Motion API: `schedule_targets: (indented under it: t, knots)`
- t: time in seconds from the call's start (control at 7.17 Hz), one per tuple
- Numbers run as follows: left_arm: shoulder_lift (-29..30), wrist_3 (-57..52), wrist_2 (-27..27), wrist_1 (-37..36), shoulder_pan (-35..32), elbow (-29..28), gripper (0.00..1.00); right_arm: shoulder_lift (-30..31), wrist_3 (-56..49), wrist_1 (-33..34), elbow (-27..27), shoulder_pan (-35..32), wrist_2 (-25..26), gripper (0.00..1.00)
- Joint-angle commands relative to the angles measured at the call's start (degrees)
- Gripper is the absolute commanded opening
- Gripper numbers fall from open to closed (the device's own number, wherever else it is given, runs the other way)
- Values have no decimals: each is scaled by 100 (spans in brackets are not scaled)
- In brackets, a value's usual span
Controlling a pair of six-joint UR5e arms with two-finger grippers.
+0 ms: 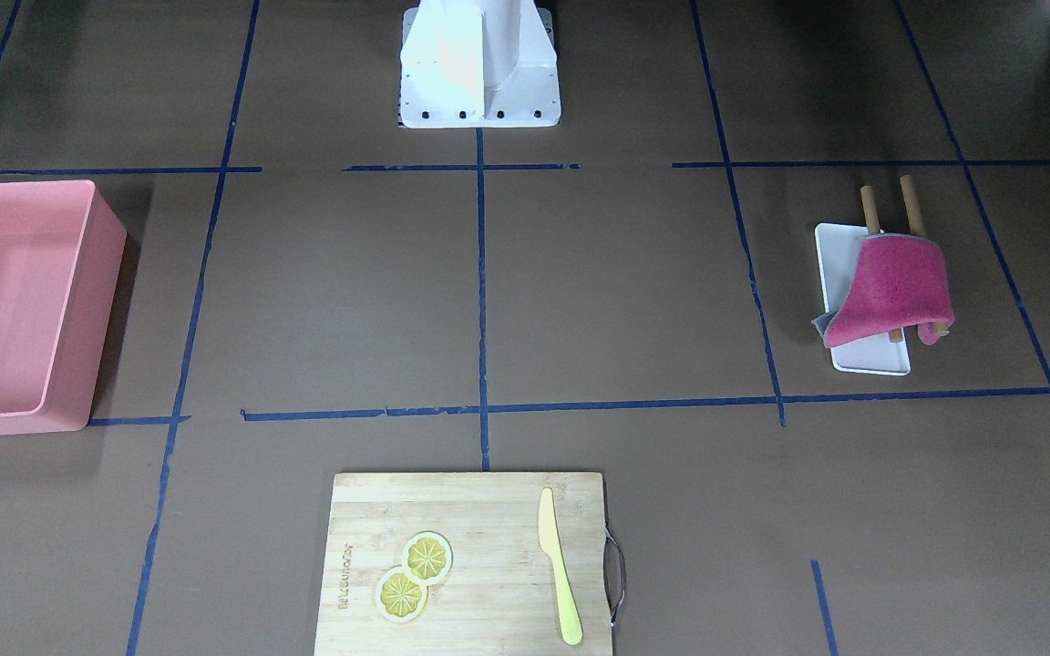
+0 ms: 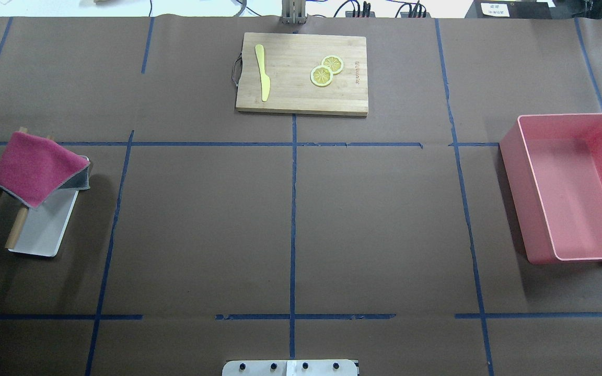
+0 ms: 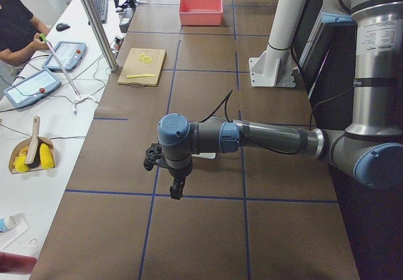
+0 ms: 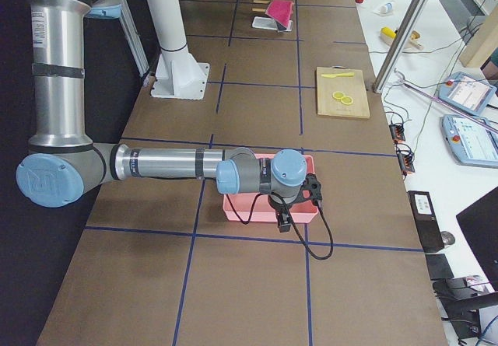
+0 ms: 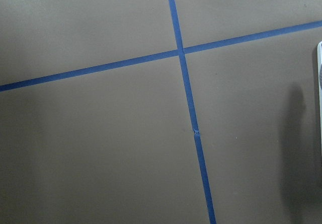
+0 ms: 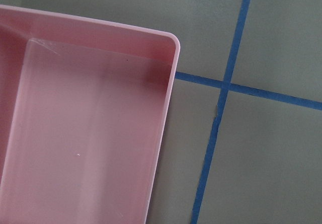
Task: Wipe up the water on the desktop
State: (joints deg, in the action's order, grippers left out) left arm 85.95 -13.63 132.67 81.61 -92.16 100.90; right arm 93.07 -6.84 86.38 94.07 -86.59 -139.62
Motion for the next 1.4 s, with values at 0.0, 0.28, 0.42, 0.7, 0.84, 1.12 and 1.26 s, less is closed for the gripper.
schedule_targets:
  t: [0.0,0.28,0.42,0.7,0.84,1.12,1.26]
  knots:
    - [-270,-8,231,56,-4,252,100,36,16,-146,32,2,-21,100]
    - [-185,872,477,336,310,525,100,36,25,-288,24,89,-21,100]
    - [-106,1732,479,529,904,831,98,79,69,-366,24,133,-47,100]
    - [8,2810,444,653,1706,1159,100,97,165,-376,15,169,-48,100]
    - [296,3291,426,680,2119,1073,100,97,166,-385,24,178,-47,100]
    - [641,3805,139,681,2595,810,95,97,157,-376,-2,222,-21,100]
    - [790,3806,75,681,2615,590,91,97,166,-376,-3,239,-30,100]
